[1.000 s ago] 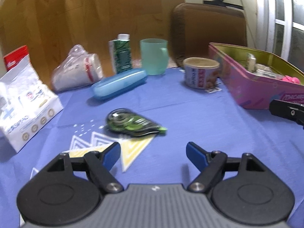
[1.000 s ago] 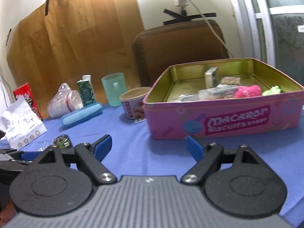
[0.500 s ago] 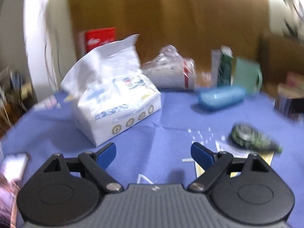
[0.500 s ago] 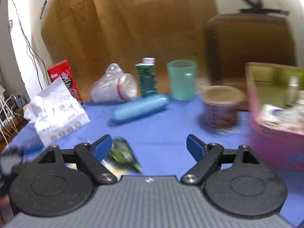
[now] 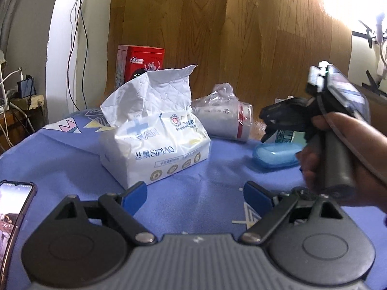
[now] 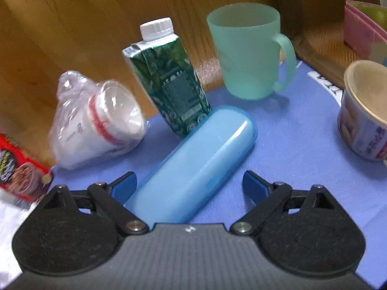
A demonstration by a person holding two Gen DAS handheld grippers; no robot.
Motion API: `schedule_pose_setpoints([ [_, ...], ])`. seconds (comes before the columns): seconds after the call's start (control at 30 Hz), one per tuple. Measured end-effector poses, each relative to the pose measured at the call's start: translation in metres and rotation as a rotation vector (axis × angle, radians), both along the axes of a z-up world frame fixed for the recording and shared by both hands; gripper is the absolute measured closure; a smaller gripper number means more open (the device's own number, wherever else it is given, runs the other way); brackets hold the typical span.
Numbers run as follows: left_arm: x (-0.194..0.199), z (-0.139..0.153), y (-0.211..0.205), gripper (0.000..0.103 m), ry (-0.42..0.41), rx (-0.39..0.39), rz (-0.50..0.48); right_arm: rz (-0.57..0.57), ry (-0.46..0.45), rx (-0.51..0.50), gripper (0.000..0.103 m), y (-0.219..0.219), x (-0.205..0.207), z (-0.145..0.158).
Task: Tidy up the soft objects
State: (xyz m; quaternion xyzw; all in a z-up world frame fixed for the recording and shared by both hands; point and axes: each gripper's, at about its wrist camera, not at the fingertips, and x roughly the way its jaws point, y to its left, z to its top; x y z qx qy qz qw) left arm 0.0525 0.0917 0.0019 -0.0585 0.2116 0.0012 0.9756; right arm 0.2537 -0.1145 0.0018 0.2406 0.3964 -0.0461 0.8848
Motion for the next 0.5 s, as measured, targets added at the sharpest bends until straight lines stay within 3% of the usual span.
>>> schedule_pose_setpoints([
  [0.27, -0.003, 0.000, 0.000, 0.012, -0.016, -0.004, -0.006, 0.057, 0.016, -0.192, 0.004, 0.030, 0.005, -0.001],
  [0.5, -0.003, 0.001, 0.002, 0.009, -0.014, -0.014, 0.001, 0.161, 0.009, -0.155, 0.038, -0.015, -0.026, 0.002],
])
